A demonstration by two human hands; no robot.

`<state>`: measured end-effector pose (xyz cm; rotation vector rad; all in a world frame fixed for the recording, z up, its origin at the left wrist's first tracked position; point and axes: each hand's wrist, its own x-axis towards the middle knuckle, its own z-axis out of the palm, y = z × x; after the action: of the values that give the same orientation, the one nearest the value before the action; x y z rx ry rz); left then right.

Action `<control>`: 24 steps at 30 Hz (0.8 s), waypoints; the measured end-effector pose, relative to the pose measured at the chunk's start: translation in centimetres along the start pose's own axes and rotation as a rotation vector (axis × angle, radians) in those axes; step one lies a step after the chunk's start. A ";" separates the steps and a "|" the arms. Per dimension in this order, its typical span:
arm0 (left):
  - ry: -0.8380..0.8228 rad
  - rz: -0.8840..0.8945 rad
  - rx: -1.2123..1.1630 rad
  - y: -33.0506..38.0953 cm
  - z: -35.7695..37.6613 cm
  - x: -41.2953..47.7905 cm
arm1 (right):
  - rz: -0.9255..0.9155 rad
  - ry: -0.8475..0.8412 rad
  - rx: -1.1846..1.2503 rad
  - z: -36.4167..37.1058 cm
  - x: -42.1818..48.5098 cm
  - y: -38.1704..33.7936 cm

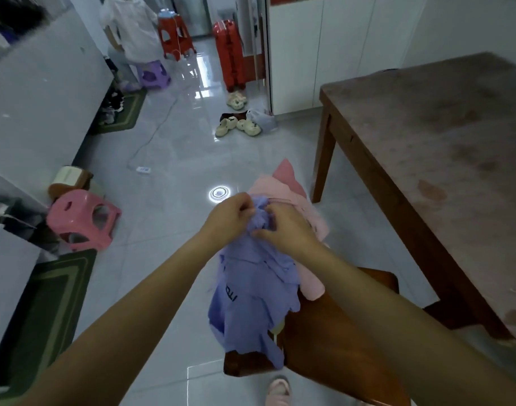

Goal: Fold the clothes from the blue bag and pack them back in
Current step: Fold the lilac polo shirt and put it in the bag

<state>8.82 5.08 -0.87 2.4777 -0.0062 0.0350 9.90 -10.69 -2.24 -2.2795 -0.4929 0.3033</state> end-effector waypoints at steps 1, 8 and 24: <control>-0.024 0.058 -0.035 0.6 -0.5 0.0 | -0.016 0.046 0.057 -0.1 -0.1 0.0; -0.275 0.189 -0.322 4.3 -2.5 1.3 | -0.054 0.271 0.394 -6.2 -2.1 -0.4; -0.455 0.599 0.214 16.1 -1.7 2.4 | 0.076 0.132 0.264 -11.2 -8.9 0.5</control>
<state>10.96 -6.51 10.46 2.5472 -0.9766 -0.2858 6.09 -22.15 5.54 -2.0472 -0.2811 0.2388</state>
